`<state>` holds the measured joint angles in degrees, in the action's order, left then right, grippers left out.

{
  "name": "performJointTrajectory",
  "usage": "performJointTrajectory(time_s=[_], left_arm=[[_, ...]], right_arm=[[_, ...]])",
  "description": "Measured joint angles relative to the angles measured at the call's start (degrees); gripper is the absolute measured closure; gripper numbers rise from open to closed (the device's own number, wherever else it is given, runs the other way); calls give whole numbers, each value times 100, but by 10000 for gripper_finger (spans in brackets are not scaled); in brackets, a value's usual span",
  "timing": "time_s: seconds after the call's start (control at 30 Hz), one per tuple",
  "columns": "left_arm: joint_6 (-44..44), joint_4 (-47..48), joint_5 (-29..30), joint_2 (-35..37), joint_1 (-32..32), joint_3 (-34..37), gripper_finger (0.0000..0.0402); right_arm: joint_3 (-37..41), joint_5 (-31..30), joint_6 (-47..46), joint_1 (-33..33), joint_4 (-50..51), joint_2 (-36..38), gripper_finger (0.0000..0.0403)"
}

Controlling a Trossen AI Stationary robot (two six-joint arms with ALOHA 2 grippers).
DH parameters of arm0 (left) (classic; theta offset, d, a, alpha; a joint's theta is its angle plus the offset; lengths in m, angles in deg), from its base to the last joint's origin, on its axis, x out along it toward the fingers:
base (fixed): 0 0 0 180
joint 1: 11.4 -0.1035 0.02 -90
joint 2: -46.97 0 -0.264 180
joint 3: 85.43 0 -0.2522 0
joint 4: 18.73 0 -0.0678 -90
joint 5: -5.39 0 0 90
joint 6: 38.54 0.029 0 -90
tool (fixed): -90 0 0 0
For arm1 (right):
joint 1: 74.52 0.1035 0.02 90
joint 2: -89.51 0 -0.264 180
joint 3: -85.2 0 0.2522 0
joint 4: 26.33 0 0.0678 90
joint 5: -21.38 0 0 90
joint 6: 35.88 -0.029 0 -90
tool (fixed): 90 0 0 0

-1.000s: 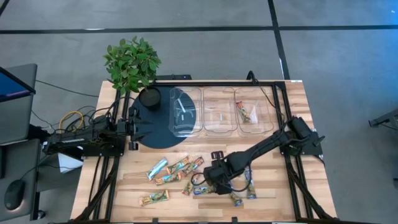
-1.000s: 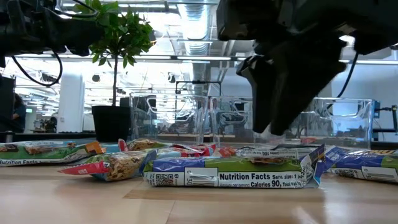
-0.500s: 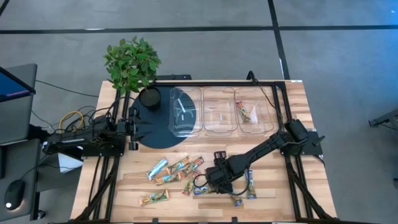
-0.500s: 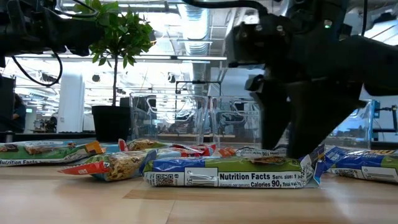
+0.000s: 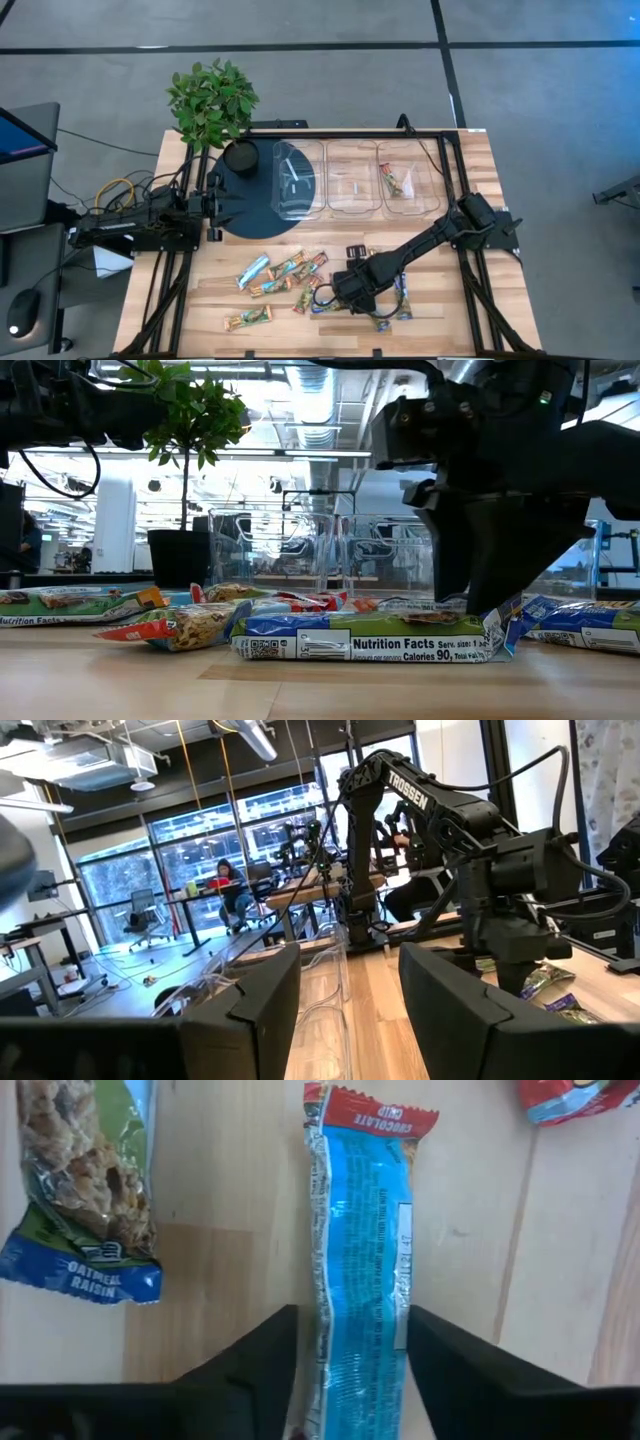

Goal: Pick and place Granola Bars by type
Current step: Put the red granola bar into the right transparent bin

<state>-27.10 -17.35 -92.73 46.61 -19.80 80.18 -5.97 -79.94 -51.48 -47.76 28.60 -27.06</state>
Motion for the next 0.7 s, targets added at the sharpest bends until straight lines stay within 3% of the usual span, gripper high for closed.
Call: performJointTrajectory(time_s=[0.3, 0.7], left_arm=[[26, 0, 0, 0, 0, 0, 235], [28, 0, 1, 0, 0, 0, 235]], right_arm=[[7, -108, 55, 5, 71, 21, 320], [-35, -97, 57, 22, 259, 66, 326]])
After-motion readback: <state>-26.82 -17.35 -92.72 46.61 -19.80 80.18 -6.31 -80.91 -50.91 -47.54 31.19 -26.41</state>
